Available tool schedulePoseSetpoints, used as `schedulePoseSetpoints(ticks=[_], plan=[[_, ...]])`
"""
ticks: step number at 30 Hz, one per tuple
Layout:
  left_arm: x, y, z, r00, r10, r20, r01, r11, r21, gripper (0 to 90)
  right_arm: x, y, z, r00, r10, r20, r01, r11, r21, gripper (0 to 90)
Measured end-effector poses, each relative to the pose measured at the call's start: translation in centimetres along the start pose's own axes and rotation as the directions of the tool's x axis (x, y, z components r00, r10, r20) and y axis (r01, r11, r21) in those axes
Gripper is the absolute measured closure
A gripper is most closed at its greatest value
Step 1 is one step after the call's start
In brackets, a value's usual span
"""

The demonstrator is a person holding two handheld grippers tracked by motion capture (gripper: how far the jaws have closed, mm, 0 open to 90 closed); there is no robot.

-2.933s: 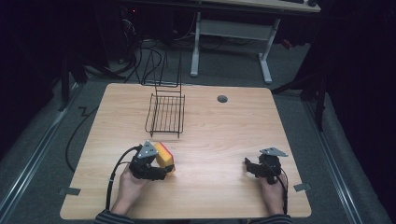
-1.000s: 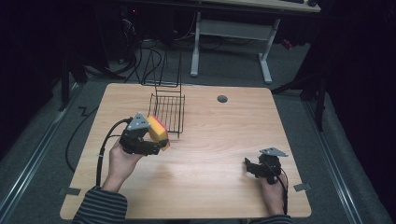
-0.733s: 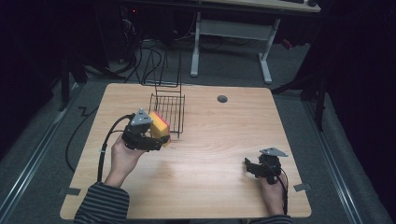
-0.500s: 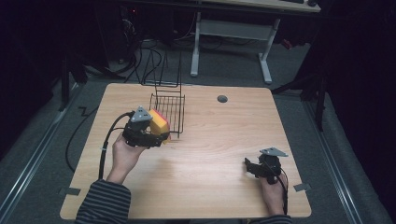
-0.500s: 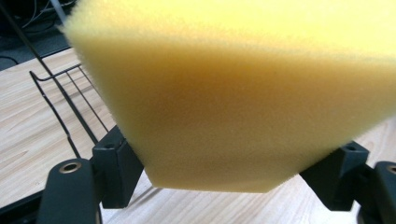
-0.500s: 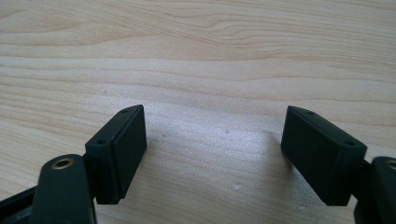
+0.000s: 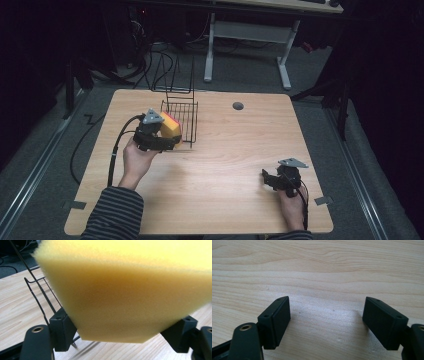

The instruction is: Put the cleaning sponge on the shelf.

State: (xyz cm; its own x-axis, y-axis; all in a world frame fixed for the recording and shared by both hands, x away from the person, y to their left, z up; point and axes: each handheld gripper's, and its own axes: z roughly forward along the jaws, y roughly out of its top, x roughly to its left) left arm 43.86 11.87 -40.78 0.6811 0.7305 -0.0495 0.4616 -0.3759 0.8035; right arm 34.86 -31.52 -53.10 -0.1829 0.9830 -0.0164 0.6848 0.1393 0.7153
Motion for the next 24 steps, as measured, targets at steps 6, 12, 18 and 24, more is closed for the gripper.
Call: schedulePoseSetpoints(ticks=[6, 12, 18, 24], plan=[[0.4, 0.2, 0.9, 0.9997, -0.021, -0.015, 0.021, 0.9998, -0.005, 24.4, 0.0, 0.0, 0.0, 1.0, -0.001, 0.0, 0.001, 1.0, 0.0, 22.6], [0.9, 0.1, 2.0, 0.9982, -0.041, -0.044, 0.041, 0.9991, -0.002, 24.3, 0.0, 0.0, 0.0, 1.0, -0.001, -0.001, 0.001, 1.0, -0.002, 22.6], [1.1, 0.0, 3.2, 0.9959, -0.053, -0.073, 0.052, 0.9986, -0.009, 24.3, 0.0, 0.0, 0.0, 1.0, -0.001, -0.001, 0.001, 1.0, -0.002, 22.6], [1.5, -0.1, 4.4, 0.9928, -0.07, -0.098, 0.069, 0.9975, -0.016, 24.3, 0.0, 0.0, 0.0, 1.0, -0.001, -0.001, 0.001, 1.0, -0.002, 22.6]])
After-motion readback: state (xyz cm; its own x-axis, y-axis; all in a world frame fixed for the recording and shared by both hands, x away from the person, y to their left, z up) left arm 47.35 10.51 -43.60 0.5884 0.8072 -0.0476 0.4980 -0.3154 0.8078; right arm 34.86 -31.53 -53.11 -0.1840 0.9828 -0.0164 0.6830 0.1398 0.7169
